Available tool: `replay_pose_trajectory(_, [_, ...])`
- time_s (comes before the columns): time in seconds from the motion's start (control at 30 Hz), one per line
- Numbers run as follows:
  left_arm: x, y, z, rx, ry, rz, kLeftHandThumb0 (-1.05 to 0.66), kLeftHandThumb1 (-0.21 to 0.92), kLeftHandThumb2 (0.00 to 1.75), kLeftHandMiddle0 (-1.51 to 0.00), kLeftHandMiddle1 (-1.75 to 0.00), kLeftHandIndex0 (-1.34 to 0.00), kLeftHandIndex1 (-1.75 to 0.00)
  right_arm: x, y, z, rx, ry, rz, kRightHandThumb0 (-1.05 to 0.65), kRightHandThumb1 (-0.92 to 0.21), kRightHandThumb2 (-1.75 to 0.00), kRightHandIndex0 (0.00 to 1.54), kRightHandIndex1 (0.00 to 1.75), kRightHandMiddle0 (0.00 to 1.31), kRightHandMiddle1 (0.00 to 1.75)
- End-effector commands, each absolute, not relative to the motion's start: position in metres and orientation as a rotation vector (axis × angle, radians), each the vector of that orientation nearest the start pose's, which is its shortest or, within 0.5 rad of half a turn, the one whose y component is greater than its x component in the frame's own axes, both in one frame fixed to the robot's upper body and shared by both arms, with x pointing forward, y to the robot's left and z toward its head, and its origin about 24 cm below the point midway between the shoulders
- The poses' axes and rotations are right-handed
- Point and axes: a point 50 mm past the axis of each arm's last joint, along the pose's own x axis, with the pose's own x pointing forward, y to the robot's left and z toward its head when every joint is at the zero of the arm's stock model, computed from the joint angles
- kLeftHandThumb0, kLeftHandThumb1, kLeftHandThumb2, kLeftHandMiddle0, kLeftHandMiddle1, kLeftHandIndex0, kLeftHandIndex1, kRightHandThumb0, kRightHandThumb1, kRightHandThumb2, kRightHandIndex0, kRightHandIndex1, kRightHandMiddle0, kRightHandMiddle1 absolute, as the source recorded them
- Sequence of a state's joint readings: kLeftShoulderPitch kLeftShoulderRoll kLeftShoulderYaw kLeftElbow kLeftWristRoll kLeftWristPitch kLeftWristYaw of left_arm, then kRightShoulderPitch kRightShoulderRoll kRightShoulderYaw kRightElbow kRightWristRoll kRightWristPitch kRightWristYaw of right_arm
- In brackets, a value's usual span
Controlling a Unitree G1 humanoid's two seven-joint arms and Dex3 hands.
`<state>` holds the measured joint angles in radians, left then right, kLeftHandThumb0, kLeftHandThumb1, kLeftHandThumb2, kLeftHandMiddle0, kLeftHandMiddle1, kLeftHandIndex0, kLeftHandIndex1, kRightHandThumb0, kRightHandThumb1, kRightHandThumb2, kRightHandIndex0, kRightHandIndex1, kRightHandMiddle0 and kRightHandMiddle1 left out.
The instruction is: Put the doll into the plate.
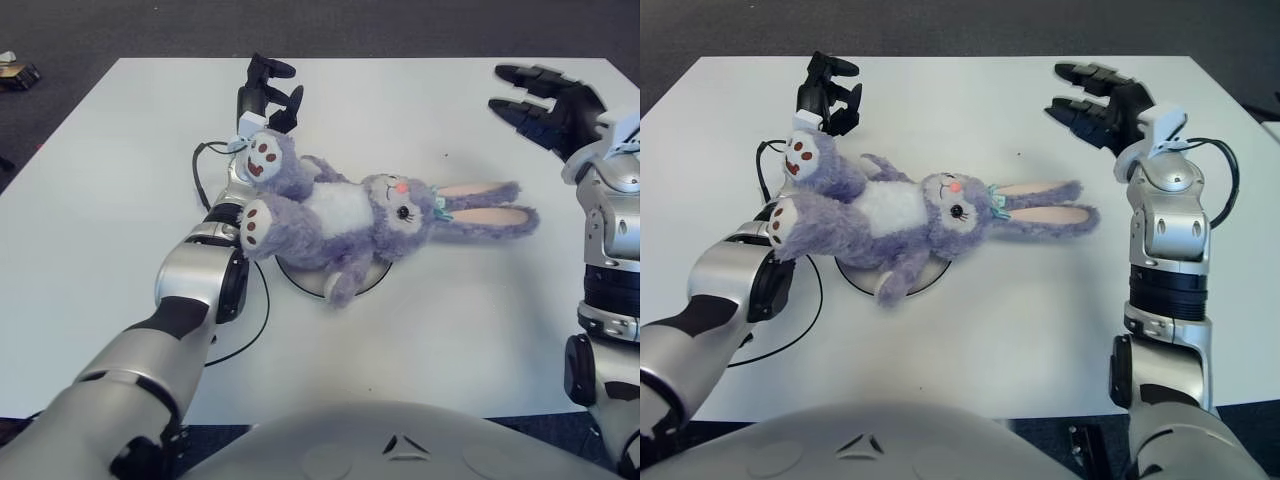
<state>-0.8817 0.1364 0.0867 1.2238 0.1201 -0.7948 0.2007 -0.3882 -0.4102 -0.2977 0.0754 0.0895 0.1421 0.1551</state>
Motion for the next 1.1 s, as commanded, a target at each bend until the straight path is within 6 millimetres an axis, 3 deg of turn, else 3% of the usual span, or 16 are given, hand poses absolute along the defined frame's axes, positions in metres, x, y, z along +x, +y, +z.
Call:
replay_pose_trajectory(0.0, [0.377,0.151,0.118,0.127,-0.459,0.066,-0.01,0.82,0.57,-0.36,-1.72,-0.29,-1.42,0.307,-0.267,0.159,-0.250,-0.267,-0.151,-0.32,-0.92,-0.04,1.02,0.10,0.61,0.63])
replay_pose_trajectory(0.07, [0.375,0.156,0.114,0.087,-0.444,0.085,-0.01,0.82,0.57,-0.36,-1.72,-0.29,-1.42,0.305,-0.268,0.150,-0.247,-0.272,-0.191,-0.13,-0.92,-0.03,0.90,0.57,0.63,1.02])
replay_pose_trajectory(0.17, [0.373,0.157,0.111,0.070,-0.437,0.089,-0.01,0.81,0.57,-0.37,-1.72,-0.29,-1.42,0.304,-0.268,0.144,-0.231,-0.280,-0.219,-0.05,-0.92,-0.04,0.81,0.82,0.61,1.23])
replay_pose_trajectory(0.43, [0.373,0.158,0.110,0.063,-0.434,0.087,-0.01,0.80,0.60,-0.38,-1.72,-0.29,-1.42,0.305,-0.267,0.142,-0.226,-0.291,-0.234,-0.01,-0.92,-0.04,0.79,0.92,0.62,1.31])
replay_pose_trajectory(0.47, [0.371,0.157,0.106,0.036,-0.417,0.097,-0.01,0.80,0.60,-0.38,-1.72,-0.29,-1.42,0.305,-0.266,0.130,-0.198,-0.282,-0.276,-0.01,-0.92,-0.03,0.79,0.92,0.62,1.31])
replay_pose_trajectory(0.5, [0.370,0.156,0.102,0.016,-0.403,0.105,-0.01,0.79,0.62,-0.38,-1.72,-0.30,-1.42,0.304,-0.265,0.122,-0.177,-0.275,-0.307,-0.01,-0.87,-0.15,0.76,0.99,0.58,1.34])
replay_pose_trajectory(0.53, [0.369,0.156,0.100,0.002,-0.394,0.111,-0.01,0.77,0.65,-0.39,-1.73,-0.30,-1.43,0.304,-0.264,0.116,-0.164,-0.271,-0.327,0.00,-0.75,-0.41,0.71,1.14,0.52,1.44])
replay_pose_trajectory(0.6, [0.368,0.155,0.097,-0.016,-0.379,0.112,-0.01,0.75,0.67,-0.40,-1.73,-0.30,-1.43,0.305,-0.263,0.109,-0.135,-0.263,-0.367,0.00,-0.62,-0.74,0.62,1.37,0.42,1.58])
replay_pose_trajectory(0.67, [0.368,0.154,0.096,-0.024,-0.372,0.112,-0.01,0.74,0.69,-0.40,-1.73,-0.31,-1.44,0.306,-0.262,0.107,-0.122,-0.263,-0.386,0.00,-0.50,-0.99,0.58,1.54,0.38,1.68])
replay_pose_trajectory(0.77, [0.367,0.152,0.094,-0.039,-0.360,0.100,-0.01,0.73,0.70,-0.40,-1.73,-0.31,-1.44,0.307,-0.261,0.104,-0.085,-0.273,-0.407,0.00,-0.45,-1.12,0.55,1.64,0.36,1.72])
replay_pose_trajectory(0.93, [0.367,0.152,0.094,-0.043,-0.357,0.097,-0.01,0.73,0.70,-0.41,-1.73,-0.31,-1.44,0.308,-0.261,0.103,-0.081,-0.278,-0.412,0.00,-0.42,-1.17,0.54,1.68,0.35,1.74])
replay_pose_trajectory(1.07, [0.365,0.150,0.085,-0.079,-0.302,0.047,-0.01,0.73,0.70,-0.41,-1.73,-0.31,-1.44,0.308,-0.254,0.089,0.079,-0.317,-0.446,0.00,-0.42,-1.17,0.50,1.72,0.38,1.69])
